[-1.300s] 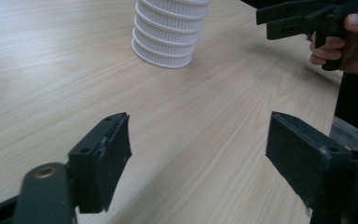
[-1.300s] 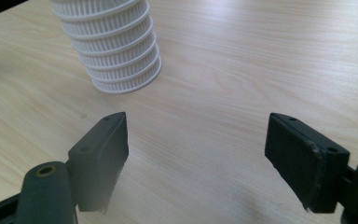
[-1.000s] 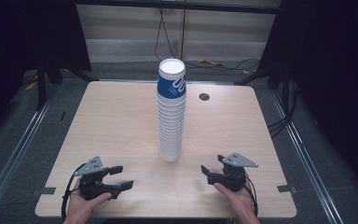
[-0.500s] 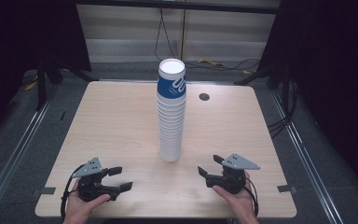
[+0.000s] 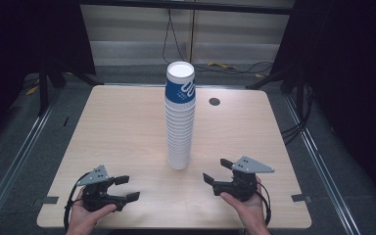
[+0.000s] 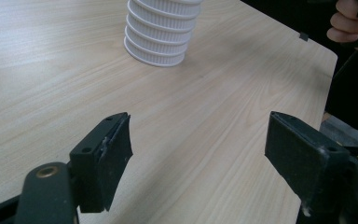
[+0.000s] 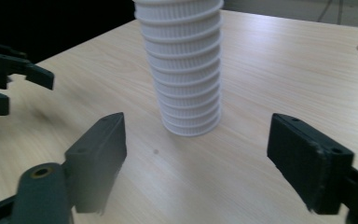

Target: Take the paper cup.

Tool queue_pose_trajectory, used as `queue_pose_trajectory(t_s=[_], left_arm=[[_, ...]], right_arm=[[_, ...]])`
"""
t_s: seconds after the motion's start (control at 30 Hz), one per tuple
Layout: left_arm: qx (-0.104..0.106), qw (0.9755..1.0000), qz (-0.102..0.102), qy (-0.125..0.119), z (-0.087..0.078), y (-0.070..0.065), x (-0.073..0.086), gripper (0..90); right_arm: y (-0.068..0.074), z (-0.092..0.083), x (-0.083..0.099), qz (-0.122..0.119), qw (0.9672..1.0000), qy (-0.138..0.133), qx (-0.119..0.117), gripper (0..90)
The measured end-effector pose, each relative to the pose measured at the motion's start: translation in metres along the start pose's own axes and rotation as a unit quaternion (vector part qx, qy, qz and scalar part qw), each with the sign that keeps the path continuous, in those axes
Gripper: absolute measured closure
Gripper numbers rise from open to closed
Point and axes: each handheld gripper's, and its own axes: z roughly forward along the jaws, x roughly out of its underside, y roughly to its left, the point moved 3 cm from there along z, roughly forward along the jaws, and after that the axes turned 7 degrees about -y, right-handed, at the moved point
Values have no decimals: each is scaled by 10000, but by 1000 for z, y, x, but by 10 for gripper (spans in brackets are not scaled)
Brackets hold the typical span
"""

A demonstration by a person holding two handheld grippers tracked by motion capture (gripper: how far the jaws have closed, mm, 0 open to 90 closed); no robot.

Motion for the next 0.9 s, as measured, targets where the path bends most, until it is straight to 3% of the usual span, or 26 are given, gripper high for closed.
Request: queue_pose_trajectory(t_s=[0.17,0.57,0.9], left_arm=[[56,10000,-71,-6,1,0,0,224],[2,10000,55,66,2,1,2,233],[49,9998,-23,165,4,2,4,190]], right_arm=[[4,5,-8,-38,10000,7,-90,221],[1,-1,-52,-214,9994,-214,-152,254],[-3,3,-79,-300,9988,-222,-311,185]])
